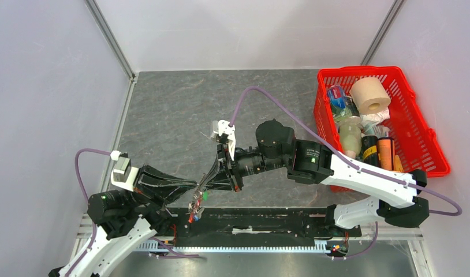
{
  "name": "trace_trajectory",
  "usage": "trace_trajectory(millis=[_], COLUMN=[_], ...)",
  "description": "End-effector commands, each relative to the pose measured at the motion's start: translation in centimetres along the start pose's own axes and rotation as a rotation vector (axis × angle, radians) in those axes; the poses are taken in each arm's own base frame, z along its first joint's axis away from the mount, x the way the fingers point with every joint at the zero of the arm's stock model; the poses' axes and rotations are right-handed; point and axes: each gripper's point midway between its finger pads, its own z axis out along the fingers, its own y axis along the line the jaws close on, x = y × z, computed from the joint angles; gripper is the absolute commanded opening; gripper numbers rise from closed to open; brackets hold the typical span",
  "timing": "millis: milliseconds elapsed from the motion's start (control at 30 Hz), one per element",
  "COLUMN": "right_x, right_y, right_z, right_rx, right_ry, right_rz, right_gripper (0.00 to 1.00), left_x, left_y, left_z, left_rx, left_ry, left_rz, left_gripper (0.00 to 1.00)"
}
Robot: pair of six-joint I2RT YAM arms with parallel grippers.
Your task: Put the keys on the keyring
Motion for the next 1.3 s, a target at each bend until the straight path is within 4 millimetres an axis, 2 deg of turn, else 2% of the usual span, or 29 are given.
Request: trace_trajectory(millis=[0, 33, 233, 333, 500, 667, 833, 1033, 1267], right_x=[-2.5, -2.5, -2.4, -1.7, 0.5, 3.3, 5.2, 7.2, 7.7], right_y=[1.0, 1.0, 1.4, 1.3, 1.6, 2.2, 3.1, 3.1, 2.6], right_z=[0.0, 0.0, -0.6, -1.1, -1.8, -2.6, -3.3, -3.0, -2.7], right_rx=[-0.029, -0.030, -0.038, -0.027, -0.038, -0.082, -0.139, -0.173, -0.159], right_ry=[-0.068, -0.069, -0.066, -0.017, 0.105, 0.224, 0.309, 0.398, 0.410], right_rz=[-0.040, -0.041, -0.062, -0.063, -0.036, -0.002, 0.029, 0.085, 0.085], right_gripper=[0.05, 0.00, 0.00, 0.00, 0.00, 0.00, 0.00, 0.00, 0.00], left_x=[-1.7, -1.7, -0.9, 0.0, 1.4, 2.7, 4.6, 6.4, 8.1], left_y=[-0.9, -0.9, -0.5, -0.7, -1.6, -2.1, -1.6, -1.2, -1.1], left_z=[0.0, 0.0, -0.4, -0.5, -0.5, -0.7, -0.7, -0.8, -1.4], left_rx=[0.022, 0.023, -0.017, -0.028, -0.001, 0.024, 0.018, 0.036, 0.043], left_ry=[-0.071, -0.071, -0.025, 0.057, 0.196, 0.279, 0.386, 0.474, 0.564], left_rz=[0.004, 0.004, -0.008, -0.032, -0.087, -0.136, -0.211, -0.288, -0.354], left_gripper=[0.02, 0.02, 0.02, 0.03, 0.27, 0.38, 0.40, 0.41, 0.41])
